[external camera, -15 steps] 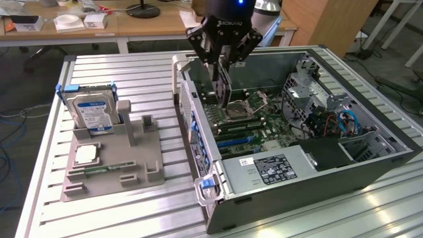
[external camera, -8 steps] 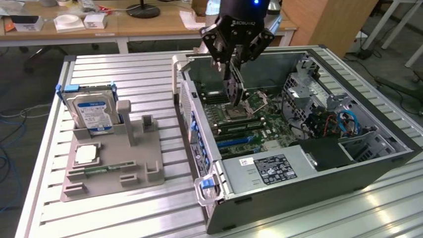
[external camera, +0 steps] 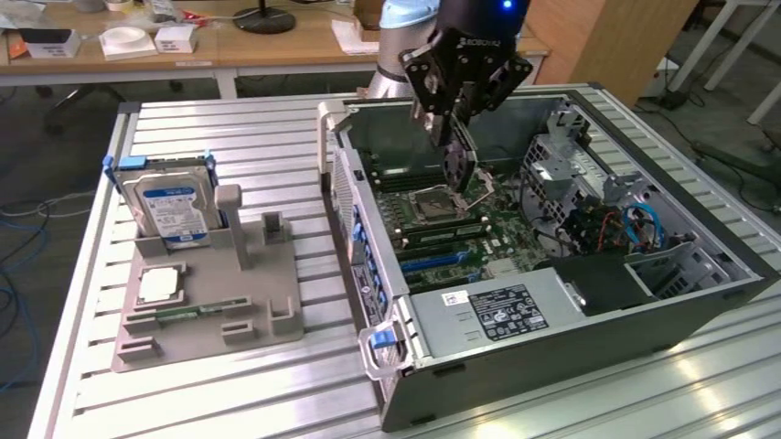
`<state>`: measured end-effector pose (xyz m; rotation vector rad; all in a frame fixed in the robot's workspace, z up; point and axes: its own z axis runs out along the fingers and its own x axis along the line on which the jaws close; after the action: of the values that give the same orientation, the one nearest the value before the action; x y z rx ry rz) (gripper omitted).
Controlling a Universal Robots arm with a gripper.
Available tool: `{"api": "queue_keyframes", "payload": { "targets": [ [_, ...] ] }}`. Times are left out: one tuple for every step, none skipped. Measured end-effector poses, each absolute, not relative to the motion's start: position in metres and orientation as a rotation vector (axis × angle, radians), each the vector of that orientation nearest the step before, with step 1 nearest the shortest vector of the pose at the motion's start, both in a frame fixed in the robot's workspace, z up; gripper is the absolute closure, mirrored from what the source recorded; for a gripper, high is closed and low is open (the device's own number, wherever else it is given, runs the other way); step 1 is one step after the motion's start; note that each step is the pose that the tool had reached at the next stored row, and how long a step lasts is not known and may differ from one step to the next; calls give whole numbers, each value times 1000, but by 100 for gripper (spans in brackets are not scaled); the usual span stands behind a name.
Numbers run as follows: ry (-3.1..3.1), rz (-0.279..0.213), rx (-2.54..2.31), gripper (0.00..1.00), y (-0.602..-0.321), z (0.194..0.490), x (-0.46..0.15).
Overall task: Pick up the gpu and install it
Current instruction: 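Pick up the gpu and move the gpu toward the slot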
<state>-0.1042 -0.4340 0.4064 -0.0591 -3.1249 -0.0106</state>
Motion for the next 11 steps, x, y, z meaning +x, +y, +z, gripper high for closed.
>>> {"api": "queue_keyframes", "payload": {
  "targets": [
    [-3125, -11, -59, 73, -434, 406, -102],
    [-3124, -11, -57, 73, -434, 406, -101],
    [-3124, -11, -53, 73, -434, 406, -100],
    [-3124, -10, -49, 73, -433, 406, -99],
    [-3125, -10, -43, 73, -433, 406, -99],
    [-3125, -11, -35, 73, -434, 406, -99],
    [-3125, -10, -24, 73, -433, 406, -98],
    [-3125, -10, -11, 73, -433, 406, -98],
    [-3125, -10, 1, 73, -433, 406, -97],
    [-3125, -10, 9, 73, -433, 406, -97],
    [-3125, -10, 15, 73, -433, 406, -95]
  ]
}}
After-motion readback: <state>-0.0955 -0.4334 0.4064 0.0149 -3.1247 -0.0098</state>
